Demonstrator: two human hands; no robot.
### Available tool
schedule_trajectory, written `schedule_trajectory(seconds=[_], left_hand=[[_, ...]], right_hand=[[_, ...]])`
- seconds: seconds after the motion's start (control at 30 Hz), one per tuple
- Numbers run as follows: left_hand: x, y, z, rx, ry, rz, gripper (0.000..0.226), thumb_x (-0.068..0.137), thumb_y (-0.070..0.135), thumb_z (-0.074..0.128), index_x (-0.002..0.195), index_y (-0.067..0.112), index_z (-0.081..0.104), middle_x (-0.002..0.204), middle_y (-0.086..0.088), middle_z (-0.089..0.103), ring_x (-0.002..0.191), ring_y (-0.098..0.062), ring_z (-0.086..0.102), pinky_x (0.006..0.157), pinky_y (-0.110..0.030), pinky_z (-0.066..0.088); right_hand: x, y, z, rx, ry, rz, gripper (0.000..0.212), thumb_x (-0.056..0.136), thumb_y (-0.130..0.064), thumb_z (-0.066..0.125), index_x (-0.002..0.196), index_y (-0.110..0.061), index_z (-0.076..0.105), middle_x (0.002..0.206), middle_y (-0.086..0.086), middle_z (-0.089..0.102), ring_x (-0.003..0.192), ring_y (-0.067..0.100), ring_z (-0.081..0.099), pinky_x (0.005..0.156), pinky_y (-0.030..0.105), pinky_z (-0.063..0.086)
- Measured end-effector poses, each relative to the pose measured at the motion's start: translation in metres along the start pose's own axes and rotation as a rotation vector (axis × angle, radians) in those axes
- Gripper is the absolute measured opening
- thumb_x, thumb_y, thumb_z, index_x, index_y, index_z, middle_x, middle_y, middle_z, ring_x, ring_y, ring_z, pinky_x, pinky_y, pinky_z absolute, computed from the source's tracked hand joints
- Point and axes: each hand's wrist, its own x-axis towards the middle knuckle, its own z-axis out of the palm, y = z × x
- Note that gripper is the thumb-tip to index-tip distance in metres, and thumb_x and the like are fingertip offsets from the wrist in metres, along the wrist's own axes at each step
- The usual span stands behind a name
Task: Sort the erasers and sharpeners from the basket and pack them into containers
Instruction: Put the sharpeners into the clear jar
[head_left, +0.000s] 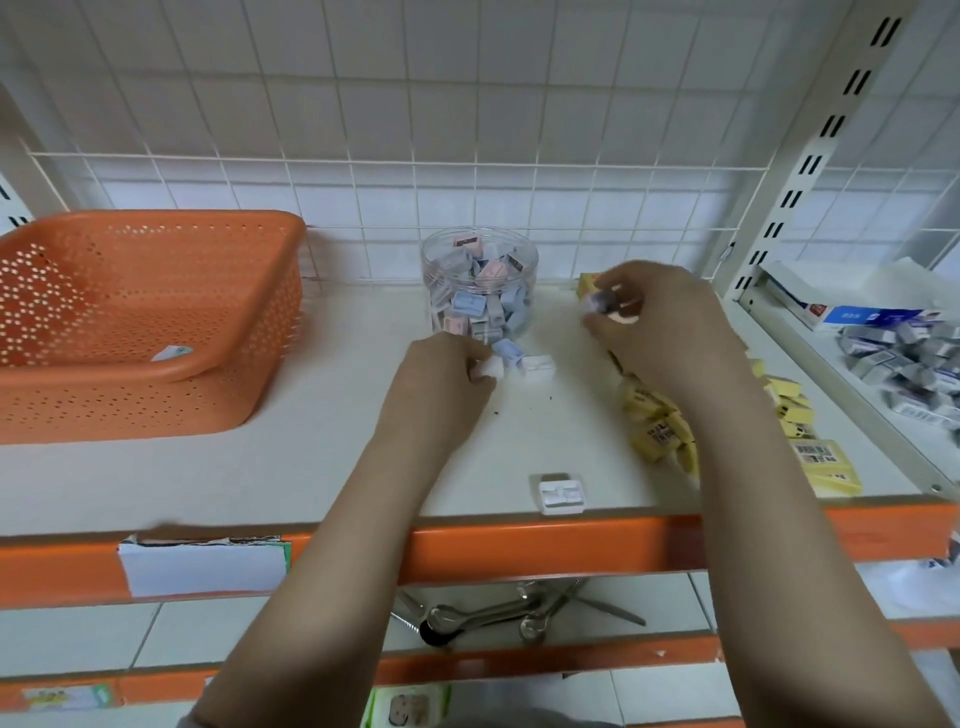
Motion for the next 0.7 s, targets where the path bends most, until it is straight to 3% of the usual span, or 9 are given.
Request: schedule_trajectory(seconds=[0.07, 0.13, 0.17, 0.23, 0.3, 0.43, 0.53, 0.7], left_hand=[[0.001, -0.004, -0.012, -0.014, 0.047, 0.035, 0.023, 0.083, 0.016, 0.062, 0.062, 0.016, 0.054, 0.065, -0.013, 0.058, 0.065, -0.023, 0.054, 0.059, -0.026, 0.037], [0.005, -0.006, -0.025, -0.069, 0.12, 0.06, 0.01, 0.085, 0.02, 0.064, 0.075, 0.021, 0.063, 0.082, -0.014, 0.069, 0.069, -0.017, 0.055, 0.064, -0.027, 0.037], [0.008, -0.006, -0.031, -0.101, 0.163, 0.064, 0.007, 0.086, 0.018, 0.065, 0.087, 0.019, 0.071, 0.091, -0.01, 0.072, 0.075, -0.012, 0.057, 0.065, -0.021, 0.036], [0.019, -0.007, -0.041, -0.128, 0.233, 0.04, 0.027, 0.087, 0.012, 0.063, 0.113, 0.017, 0.069, 0.11, -0.005, 0.069, 0.093, -0.009, 0.061, 0.071, -0.007, 0.033], [0.034, -0.006, -0.05, -0.132, 0.272, 0.035, 0.031, 0.089, 0.012, 0.061, 0.119, 0.017, 0.065, 0.117, -0.005, 0.067, 0.103, -0.012, 0.061, 0.076, -0.005, 0.033], [0.067, 0.0, -0.061, -0.109, 0.275, 0.037, 0.028, 0.091, 0.013, 0.057, 0.118, 0.016, 0.065, 0.117, -0.005, 0.066, 0.104, -0.013, 0.059, 0.075, -0.003, 0.029], [0.089, 0.004, -0.063, -0.079, 0.227, 0.055, 0.025, 0.091, 0.012, 0.057, 0.113, 0.015, 0.068, 0.113, -0.003, 0.067, 0.087, -0.005, 0.053, 0.07, -0.003, 0.029], [0.104, 0.004, -0.058, 0.043, 0.073, 0.149, 0.018, 0.082, 0.009, 0.067, 0.099, 0.014, 0.073, 0.093, -0.002, 0.068, 0.077, -0.009, 0.053, 0.057, -0.001, 0.034]], right_hand=[[0.023, -0.01, 0.009, -0.011, -0.003, -0.056, 0.024, 0.084, -0.024, 0.064, 0.107, -0.019, 0.065, 0.089, -0.006, 0.061, 0.087, 0.012, 0.06, 0.076, 0.022, 0.045], [0.045, -0.019, 0.02, -0.007, -0.02, -0.091, 0.027, 0.084, -0.028, 0.065, 0.108, -0.017, 0.065, 0.089, -0.005, 0.059, 0.083, 0.01, 0.056, 0.078, 0.024, 0.045], [0.056, -0.022, 0.027, -0.013, -0.038, -0.104, 0.028, 0.084, -0.03, 0.066, 0.109, -0.016, 0.065, 0.089, -0.003, 0.059, 0.078, 0.009, 0.054, 0.075, 0.023, 0.043], [0.072, -0.025, 0.038, -0.045, -0.097, -0.115, 0.031, 0.085, -0.031, 0.066, 0.112, -0.015, 0.064, 0.098, 0.002, 0.062, 0.075, 0.01, 0.052, 0.071, 0.021, 0.039], [0.081, -0.023, 0.047, -0.086, -0.158, -0.118, 0.034, 0.086, -0.032, 0.065, 0.116, -0.014, 0.062, 0.112, 0.004, 0.061, 0.076, 0.012, 0.053, 0.07, 0.021, 0.038], [0.086, -0.015, 0.053, -0.041, -0.189, -0.101, 0.036, 0.089, -0.032, 0.063, 0.121, -0.016, 0.061, 0.117, 0.002, 0.061, 0.078, 0.008, 0.053, 0.069, 0.017, 0.036], [0.085, -0.009, 0.052, -0.005, -0.17, -0.089, 0.034, 0.089, -0.032, 0.063, 0.119, -0.017, 0.062, 0.117, 0.0, 0.062, 0.094, 0.009, 0.053, 0.078, 0.018, 0.034], [0.08, 0.01, 0.04, 0.02, -0.083, -0.036, 0.025, 0.088, -0.03, 0.063, 0.109, -0.017, 0.066, 0.107, 0.001, 0.065, 0.088, 0.009, 0.054, 0.071, 0.019, 0.037]])
